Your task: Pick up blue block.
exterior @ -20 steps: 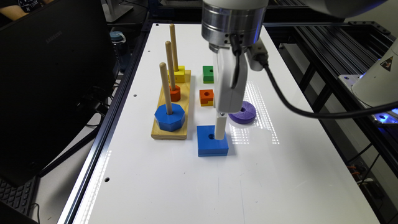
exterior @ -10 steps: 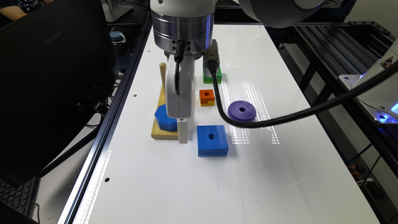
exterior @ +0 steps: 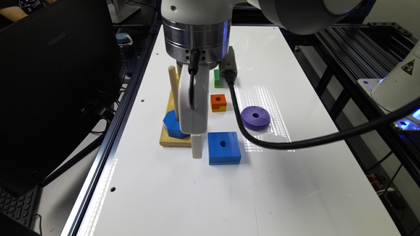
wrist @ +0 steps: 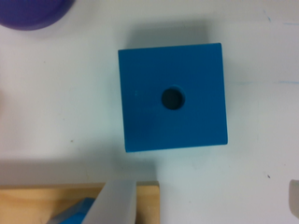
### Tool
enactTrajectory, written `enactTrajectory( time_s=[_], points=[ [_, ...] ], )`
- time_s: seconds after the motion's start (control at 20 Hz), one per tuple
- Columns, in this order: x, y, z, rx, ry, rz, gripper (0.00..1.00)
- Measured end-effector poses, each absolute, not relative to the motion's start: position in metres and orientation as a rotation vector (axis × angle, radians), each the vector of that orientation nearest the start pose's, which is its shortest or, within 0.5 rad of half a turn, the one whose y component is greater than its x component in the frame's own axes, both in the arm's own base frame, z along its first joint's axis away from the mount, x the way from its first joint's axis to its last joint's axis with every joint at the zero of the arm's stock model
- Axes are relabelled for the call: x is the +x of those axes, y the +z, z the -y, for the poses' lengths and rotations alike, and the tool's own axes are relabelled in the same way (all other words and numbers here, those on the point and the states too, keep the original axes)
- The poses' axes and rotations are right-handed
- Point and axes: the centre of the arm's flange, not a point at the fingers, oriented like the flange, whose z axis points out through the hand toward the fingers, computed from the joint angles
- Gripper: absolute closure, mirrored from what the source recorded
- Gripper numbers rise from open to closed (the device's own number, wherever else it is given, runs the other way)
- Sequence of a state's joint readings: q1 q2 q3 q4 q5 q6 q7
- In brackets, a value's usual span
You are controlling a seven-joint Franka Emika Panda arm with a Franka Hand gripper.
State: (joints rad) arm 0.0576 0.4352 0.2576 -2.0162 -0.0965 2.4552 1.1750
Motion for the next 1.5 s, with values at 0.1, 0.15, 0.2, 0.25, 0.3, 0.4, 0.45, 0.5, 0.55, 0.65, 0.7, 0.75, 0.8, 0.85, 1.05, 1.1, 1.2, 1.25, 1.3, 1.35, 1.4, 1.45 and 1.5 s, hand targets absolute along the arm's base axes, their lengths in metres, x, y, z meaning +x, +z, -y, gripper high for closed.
enactTrajectory(
  time_s=[0.1, 0.15, 0.2, 0.25, 0.3, 0.4, 0.45, 0.5, 0.55, 0.65, 0.7, 0.75, 0.8, 0.85, 1.05, 1.1, 1.2, 1.25, 1.3, 1.35, 1.4, 1.45, 1.5],
  points=[
    [0.577, 0.243, -0.184, -2.846, 0.027, -1.220, 0.00],
    [0.577, 0.243, -0.184, -2.847, 0.028, -1.220, 0.00],
    [0.577, 0.244, -0.183, -2.848, 0.029, -1.221, 0.00],
    [0.576, 0.243, -0.183, -2.849, 0.030, -1.222, 0.00],
    [0.575, 0.243, -0.182, -2.850, 0.031, -1.224, 0.00],
    [0.573, 0.241, -0.178, -2.855, 0.035, -1.230, 0.00],
    [0.572, 0.241, -0.176, -2.858, 0.036, -1.234, 0.00],
    [0.570, 0.241, -0.175, -2.859, 0.035, -1.235, 0.00],
    [0.569, 0.242, -0.175, -2.860, 0.035, -1.235, 0.00],
    [0.567, 0.244, -0.174, -2.862, 0.033, -1.234, 0.00],
    [0.567, 0.244, -0.174, -2.862, 0.033, -1.234, 0.00],
    [0.567, 0.244, -0.174, -2.862, 0.032, -1.234, 0.00],
    [0.567, 0.244, -0.174, -2.862, 0.033, -1.234, 0.00],
    [0.567, 0.244, -0.174, -2.862, 0.033, -1.234, 0.00],
    [0.567, 0.246, -0.174, -2.861, 0.029, -1.234, 0.00],
    [0.567, 0.249, -0.174, -2.861, 0.024, -1.233, 0.00],
    [0.566, 0.252, -0.174, -2.862, 0.019, -1.233, 0.00],
    [0.566, 0.253, -0.174, -2.862, 0.018, -1.232, 0.00],
    [0.565, 0.253, -0.174, -2.863, 0.018, -1.232, 0.00],
    [0.565, 0.253, -0.174, -2.863, 0.019, -1.232, 0.00],
    [0.564, 0.253, -0.174, -2.864, 0.020, -1.231, 0.00],
    [0.564, 0.252, -0.174, -2.865, 0.021, -1.231, 0.00],
    [0.563, 0.252, -0.174, -2.866, 0.022, -1.230, 0.00]
  ],
)
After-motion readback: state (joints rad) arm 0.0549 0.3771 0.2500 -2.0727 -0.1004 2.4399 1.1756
